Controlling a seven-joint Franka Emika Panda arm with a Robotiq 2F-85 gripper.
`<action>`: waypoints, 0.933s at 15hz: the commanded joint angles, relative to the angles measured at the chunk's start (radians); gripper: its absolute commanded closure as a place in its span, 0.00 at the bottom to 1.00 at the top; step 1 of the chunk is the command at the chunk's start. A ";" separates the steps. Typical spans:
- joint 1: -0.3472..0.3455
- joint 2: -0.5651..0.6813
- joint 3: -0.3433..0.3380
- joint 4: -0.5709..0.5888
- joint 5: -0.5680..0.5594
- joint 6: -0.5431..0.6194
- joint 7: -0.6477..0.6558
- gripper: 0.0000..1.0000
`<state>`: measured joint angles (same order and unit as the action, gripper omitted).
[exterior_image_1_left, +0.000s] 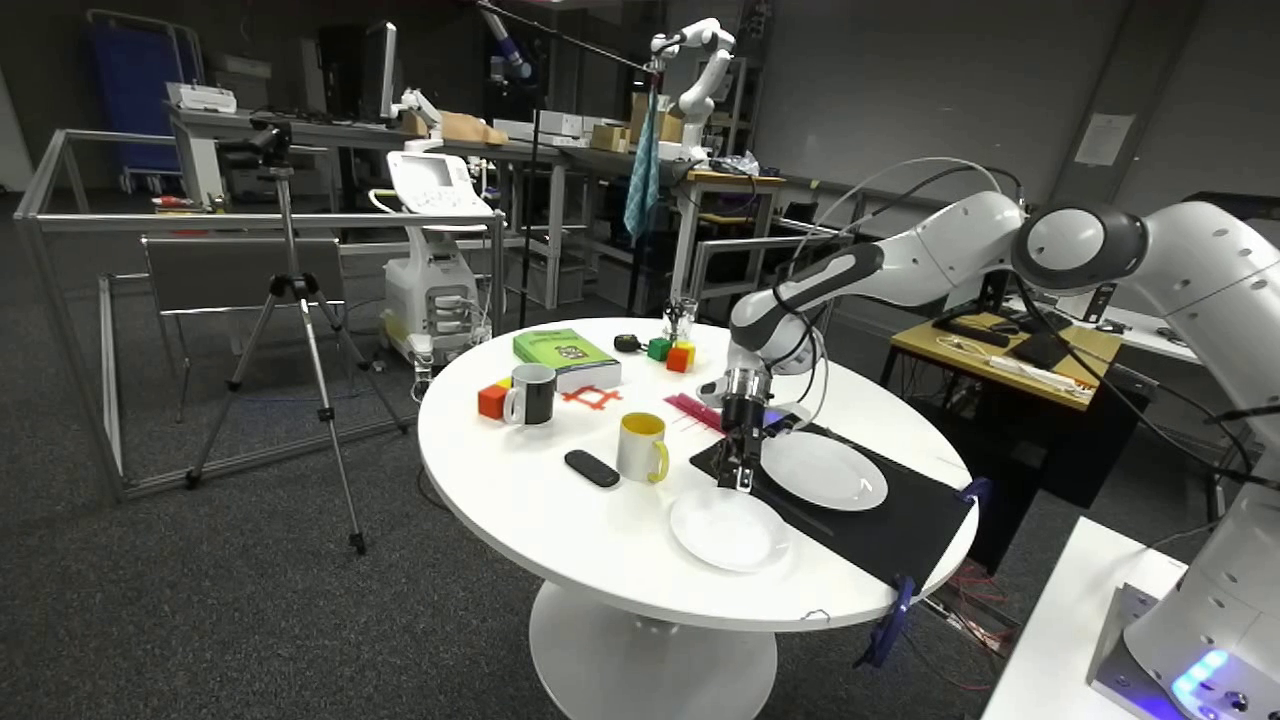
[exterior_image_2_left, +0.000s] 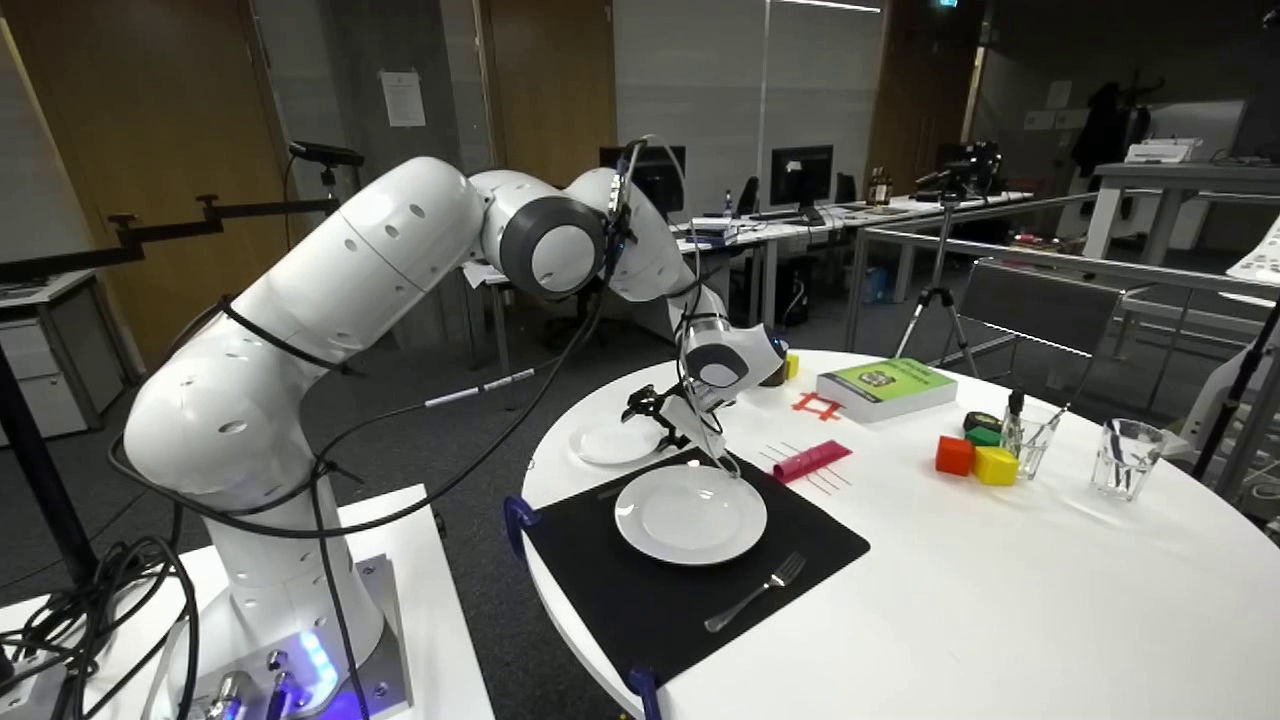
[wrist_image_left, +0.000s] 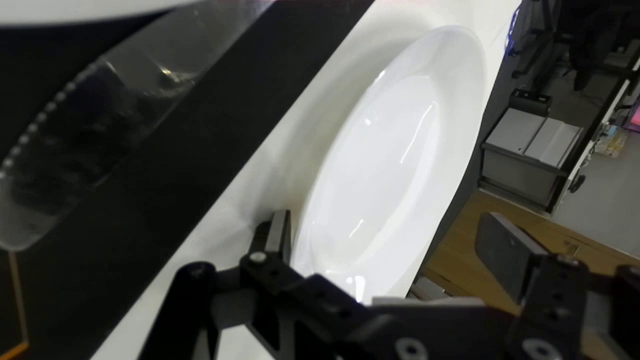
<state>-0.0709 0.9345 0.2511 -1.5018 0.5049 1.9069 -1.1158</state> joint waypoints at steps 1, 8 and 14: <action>0.004 0.024 0.003 0.061 -0.039 -0.077 0.043 0.25; -0.002 0.054 0.007 0.109 -0.046 -0.165 0.086 0.73; -0.021 0.083 0.012 0.179 -0.024 -0.280 0.112 1.00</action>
<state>-0.0732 0.9939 0.2509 -1.3867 0.4771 1.7043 -1.0333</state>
